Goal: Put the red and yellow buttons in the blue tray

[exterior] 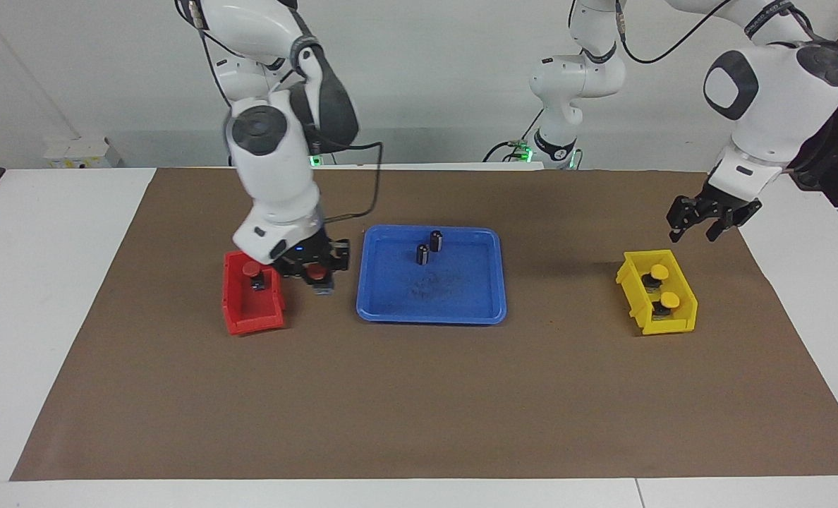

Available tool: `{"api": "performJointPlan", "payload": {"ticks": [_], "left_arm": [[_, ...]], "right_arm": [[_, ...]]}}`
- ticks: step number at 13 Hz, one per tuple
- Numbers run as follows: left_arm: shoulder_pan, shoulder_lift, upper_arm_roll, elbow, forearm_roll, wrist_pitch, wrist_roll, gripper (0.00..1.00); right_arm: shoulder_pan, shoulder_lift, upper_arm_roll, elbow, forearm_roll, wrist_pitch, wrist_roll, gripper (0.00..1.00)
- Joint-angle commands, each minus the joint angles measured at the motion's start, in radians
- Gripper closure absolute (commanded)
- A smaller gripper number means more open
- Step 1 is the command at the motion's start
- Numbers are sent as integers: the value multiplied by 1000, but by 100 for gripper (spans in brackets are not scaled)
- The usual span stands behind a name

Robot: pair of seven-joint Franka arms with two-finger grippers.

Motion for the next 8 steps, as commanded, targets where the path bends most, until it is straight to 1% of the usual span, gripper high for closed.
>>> {"api": "performJointPlan", "payload": {"ticks": [1, 2, 4, 5, 6, 8], "left_arm": [[16, 76, -6, -3, -15, 115, -14, 35], [16, 112, -6, -1, -20, 151, -14, 35], [27, 161, -6, -4, -22, 208, -13, 32], [27, 176, -6, -7, -22, 221, -13, 31], [27, 192, -6, -10, -22, 231, -11, 31], [30, 201, -6, -41, -22, 272, -11, 31]], "right_arm": [[106, 122, -6, 77, -69, 54, 209, 80], [106, 124, -6, 75, -71, 74, 225, 80], [118, 123, -4, 40, -63, 117, 242, 80], [150, 127, -4, 31, -63, 143, 268, 80], [163, 129, -4, 0, -65, 170, 283, 79], [166, 118, -4, -75, -68, 230, 285, 77]]}}
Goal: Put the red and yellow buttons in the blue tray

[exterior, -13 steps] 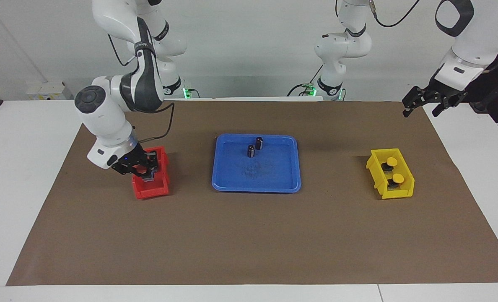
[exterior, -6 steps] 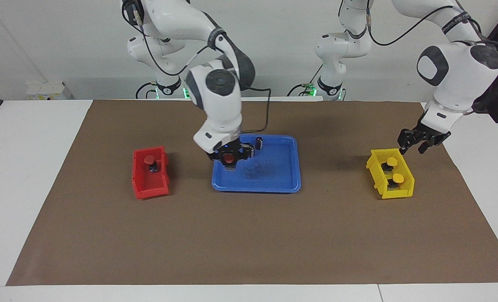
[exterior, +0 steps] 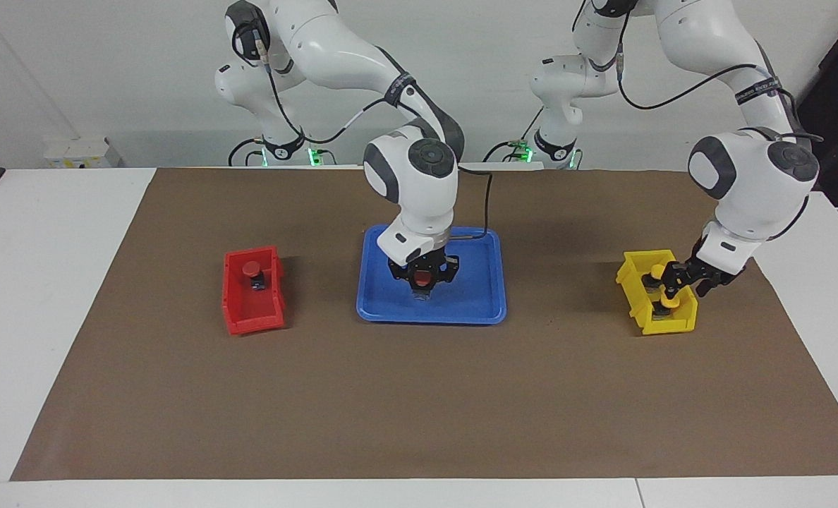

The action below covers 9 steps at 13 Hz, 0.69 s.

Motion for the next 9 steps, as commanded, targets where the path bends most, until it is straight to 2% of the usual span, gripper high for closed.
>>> {"api": "performJointPlan", "payload": {"ticks": [1, 3, 4, 6, 7, 8, 9], "left_arm": [[11, -5, -5, -63, -14, 80, -5, 31], [9, -13, -5, -95, -14, 92, -5, 31], [8, -16, -5, -109, -15, 94, -5, 31], [8, -16, -5, -128, -14, 109, -3, 33], [8, -15, -5, -129, -15, 113, -5, 71], [8, -13, -5, -129, -15, 117, -7, 98], [8, -9, -5, -119, -32, 117, -11, 99]], "right_arm": [[8, -19, 1, -96, -5, 82, 24, 77], [3, -24, 1, -116, -7, 93, 24, 71], [5, -30, 0, -131, -7, 108, 24, 64], [-1, -30, 0, -130, -11, 127, 22, 30], [-7, -30, 0, -78, -13, 101, 19, 23], [-14, -24, -2, -3, -16, 54, 8, 11], [-47, -33, -3, 46, -16, -6, -21, 7]]}}
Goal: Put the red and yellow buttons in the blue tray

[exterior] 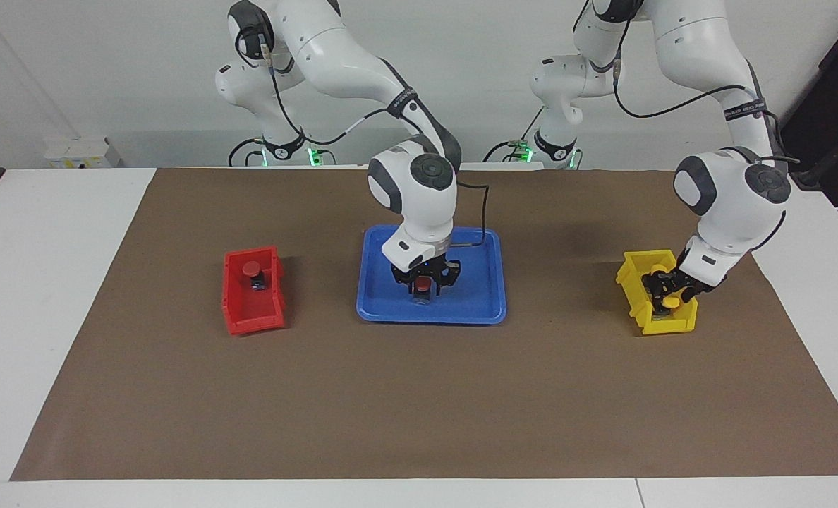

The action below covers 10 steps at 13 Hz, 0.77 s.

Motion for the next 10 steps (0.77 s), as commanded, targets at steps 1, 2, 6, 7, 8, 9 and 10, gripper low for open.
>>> {"api": "performJointPlan", "payload": {"ticks": [1, 2, 6, 7, 8, 9, 10], "left_arm": [[5, -15, -4, -5, -37, 12, -11, 99], [0, -13, -4, 44, -37, -29, -11, 99], [-68, 22, -9, 420, -18, -466, -90, 99], [-158, 30, -9, 432, -8, -480, -233, 99], [-256, 22, -10, 399, -6, -441, -382, 99], [-336, 7, -13, 353, -14, -406, -482, 99], [-393, -2, -15, 322, -24, -367, -541, 99]], "right_arm": [[-94, -62, 11, 108, -3, -168, -110, 7], [-153, -140, 11, 79, 5, -234, -242, 7], [-388, -371, 6, -141, 95, -410, -629, 8], [-428, -402, 6, -230, 95, -349, -695, 9], [-468, -440, 8, -339, 95, -242, -764, 10], [-490, -471, 6, -440, 95, -120, -824, 14], [-516, -494, 6, -524, 95, -29, -867, 16]]}}
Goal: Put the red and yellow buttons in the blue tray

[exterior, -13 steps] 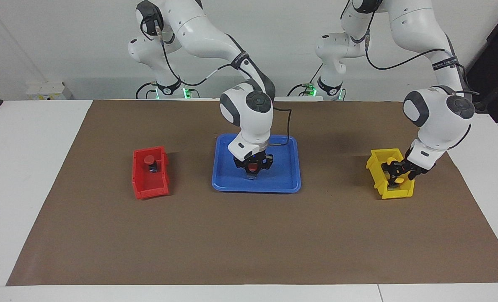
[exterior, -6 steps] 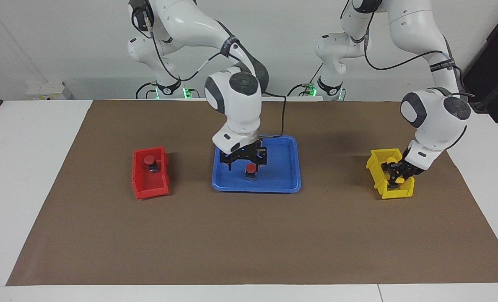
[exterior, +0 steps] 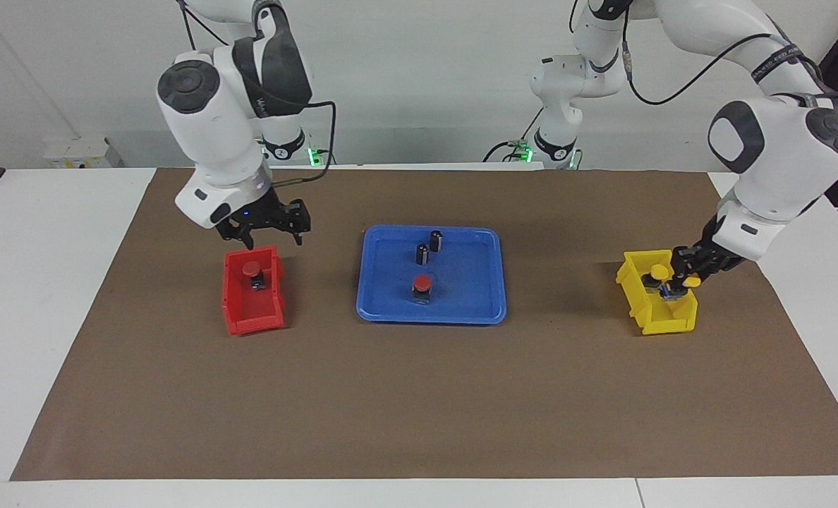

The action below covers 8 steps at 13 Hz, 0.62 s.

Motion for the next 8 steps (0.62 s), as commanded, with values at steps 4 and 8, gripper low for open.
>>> {"api": "performJointPlan", "payload": {"ticks": [4, 8], "left_arm": [[-309, 16, 13, -162, -53, 239, -309, 99], [-403, 96, 15, -182, -53, 351, -391, 99]], "right_arm": [[-56, -83, 16, -307, 16, 273, -109, 25], [-86, -89, 14, -388, 16, 379, -192, 28]]}}
